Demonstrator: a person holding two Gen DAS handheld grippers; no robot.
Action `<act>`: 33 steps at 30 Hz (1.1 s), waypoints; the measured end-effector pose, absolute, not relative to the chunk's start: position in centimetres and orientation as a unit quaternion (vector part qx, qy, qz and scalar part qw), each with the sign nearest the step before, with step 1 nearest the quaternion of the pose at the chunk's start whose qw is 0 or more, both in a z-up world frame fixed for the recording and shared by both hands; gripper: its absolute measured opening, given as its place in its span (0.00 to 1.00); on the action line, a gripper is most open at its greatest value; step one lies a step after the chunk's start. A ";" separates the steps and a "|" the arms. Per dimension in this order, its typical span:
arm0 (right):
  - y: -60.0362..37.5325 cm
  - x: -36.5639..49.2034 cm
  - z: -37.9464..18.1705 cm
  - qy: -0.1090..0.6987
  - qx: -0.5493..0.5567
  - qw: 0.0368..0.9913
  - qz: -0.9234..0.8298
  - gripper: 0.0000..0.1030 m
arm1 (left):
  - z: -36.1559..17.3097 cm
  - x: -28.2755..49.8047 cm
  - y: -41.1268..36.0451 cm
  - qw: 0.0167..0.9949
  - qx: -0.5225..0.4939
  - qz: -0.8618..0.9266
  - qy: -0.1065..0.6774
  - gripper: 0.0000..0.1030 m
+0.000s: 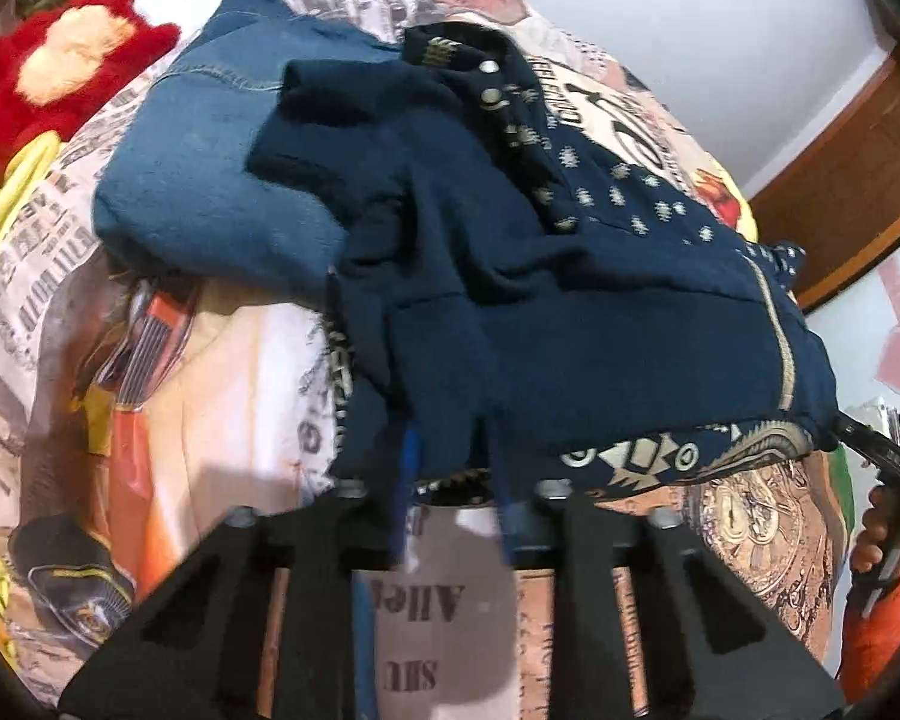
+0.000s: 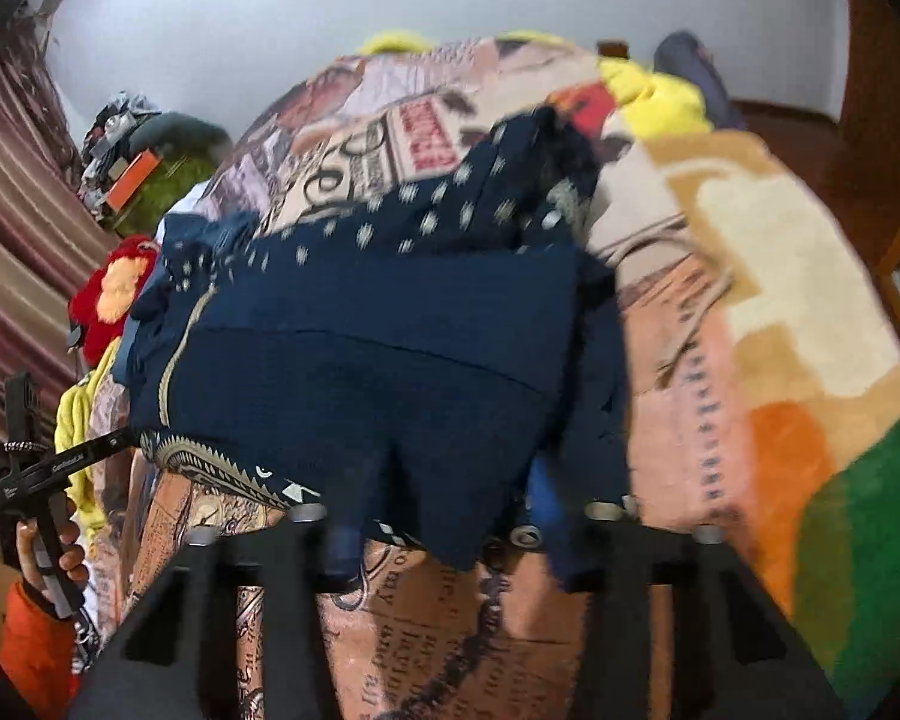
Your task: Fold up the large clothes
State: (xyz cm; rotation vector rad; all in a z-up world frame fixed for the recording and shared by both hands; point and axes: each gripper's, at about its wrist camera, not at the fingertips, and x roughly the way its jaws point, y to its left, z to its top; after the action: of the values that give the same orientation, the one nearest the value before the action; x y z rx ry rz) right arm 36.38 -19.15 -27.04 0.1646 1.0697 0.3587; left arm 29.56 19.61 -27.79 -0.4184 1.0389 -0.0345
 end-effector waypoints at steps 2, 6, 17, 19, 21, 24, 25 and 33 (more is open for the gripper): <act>-19.0 36.3 -26.9 0.487 0.079 0.852 0.176 0.20 | -27.0 29.5 19.3 0.861 -0.175 -0.008 0.478 0.06; -19.4 36.8 -24.4 0.442 0.088 0.874 0.182 0.08 | -24.2 29.6 20.0 0.884 -0.163 0.002 0.439 0.05; -18.9 44.8 -19.0 0.376 0.056 0.912 0.156 0.07 | -16.3 36.8 20.2 0.925 -0.122 0.007 0.361 0.05; -18.7 46.9 -18.9 0.370 0.048 0.917 0.140 0.07 | -16.7 38.7 20.1 0.923 -0.114 0.013 0.368 0.05; -18.6 49.0 -19.3 0.377 0.046 0.916 0.131 0.07 | -17.8 41.1 20.1 0.917 -0.113 0.022 0.382 0.05; -18.5 51.1 -20.6 0.389 0.038 0.912 0.123 0.07 | -20.1 44.0 20.3 0.905 -0.117 0.038 0.408 0.05; -18.4 51.4 -21.1 0.392 0.031 0.911 0.121 0.07 | -20.9 44.7 20.3 0.901 -0.115 0.042 0.416 0.05; -18.3 47.7 -22.4 0.392 -0.051 0.909 0.130 0.07 | -23.1 44.3 18.6 0.890 -0.026 0.060 0.451 0.12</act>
State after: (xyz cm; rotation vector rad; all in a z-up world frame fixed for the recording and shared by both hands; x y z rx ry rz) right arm 47.74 -18.26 -22.39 -0.1042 0.8095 0.2677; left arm 44.32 18.56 -23.06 -0.0544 0.9358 0.1243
